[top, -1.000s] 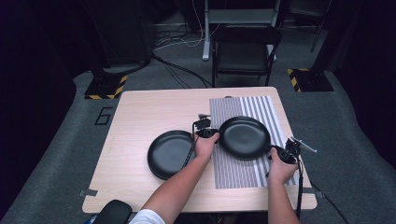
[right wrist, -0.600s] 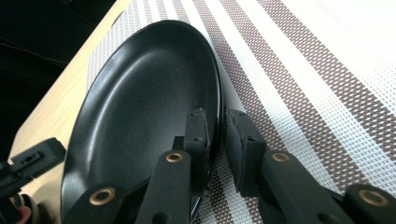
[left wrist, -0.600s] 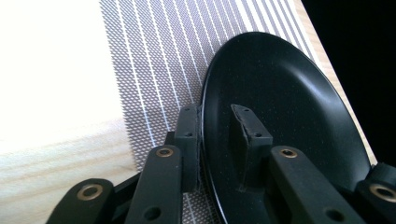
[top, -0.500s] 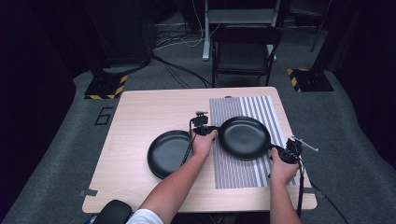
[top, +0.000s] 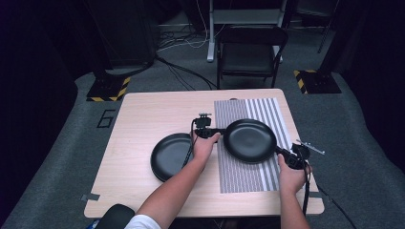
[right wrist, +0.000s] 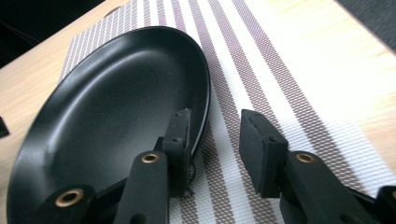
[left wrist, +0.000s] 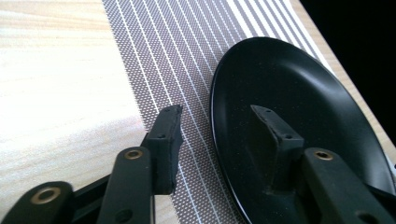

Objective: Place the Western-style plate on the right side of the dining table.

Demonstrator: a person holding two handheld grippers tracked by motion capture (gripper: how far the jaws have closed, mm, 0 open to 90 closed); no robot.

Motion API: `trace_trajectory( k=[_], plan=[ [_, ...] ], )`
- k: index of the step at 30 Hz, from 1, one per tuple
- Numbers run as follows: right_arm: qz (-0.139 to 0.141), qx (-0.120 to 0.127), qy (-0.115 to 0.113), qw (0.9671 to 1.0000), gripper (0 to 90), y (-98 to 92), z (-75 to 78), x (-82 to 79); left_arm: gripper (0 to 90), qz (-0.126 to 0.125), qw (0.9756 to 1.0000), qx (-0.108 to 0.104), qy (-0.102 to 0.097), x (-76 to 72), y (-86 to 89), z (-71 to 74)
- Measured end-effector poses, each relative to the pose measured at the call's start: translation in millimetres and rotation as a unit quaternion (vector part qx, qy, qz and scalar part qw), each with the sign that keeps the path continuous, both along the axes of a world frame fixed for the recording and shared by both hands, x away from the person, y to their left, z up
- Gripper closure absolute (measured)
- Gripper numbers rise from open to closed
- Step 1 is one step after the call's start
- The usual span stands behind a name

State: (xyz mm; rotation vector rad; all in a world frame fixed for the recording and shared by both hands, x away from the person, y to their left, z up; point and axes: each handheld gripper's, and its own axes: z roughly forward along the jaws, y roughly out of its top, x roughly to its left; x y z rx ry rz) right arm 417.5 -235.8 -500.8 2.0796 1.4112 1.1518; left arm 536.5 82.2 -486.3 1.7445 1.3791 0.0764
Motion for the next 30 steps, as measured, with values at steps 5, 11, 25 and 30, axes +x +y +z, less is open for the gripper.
trace_trajectory(
  k=[5, 11, 25, 30],
  plan=[
    [0.015, -0.007, -0.007, 0.9998, 57.0, 0.3, 6.0, -3.5, 49.3, -0.014, 0.9998, -0.008, -0.007, -2.0, 8.0, 3.6],
    [0.054, -0.019, -0.008, 0.9983, 52.7, 6.3, 13.5, -2.4, 47.7, -0.02, 0.9997, -0.009, -0.008, -5.0, 20.0, 5.9],
    [0.091, -0.039, -0.031, 0.9946, 51.6, 14.3, 27.6, -8.4, 47.0, -0.031, 0.9988, 0.0, -0.038, -19.2, 54.7, 21.9],
    [0.104, -0.041, -0.037, 0.993, 51.5, 15.8, 31.6, -10.7, 47.3, -0.034, 0.998, 0.005, -0.052, -25.8, 71.0, 29.8]
  ],
)
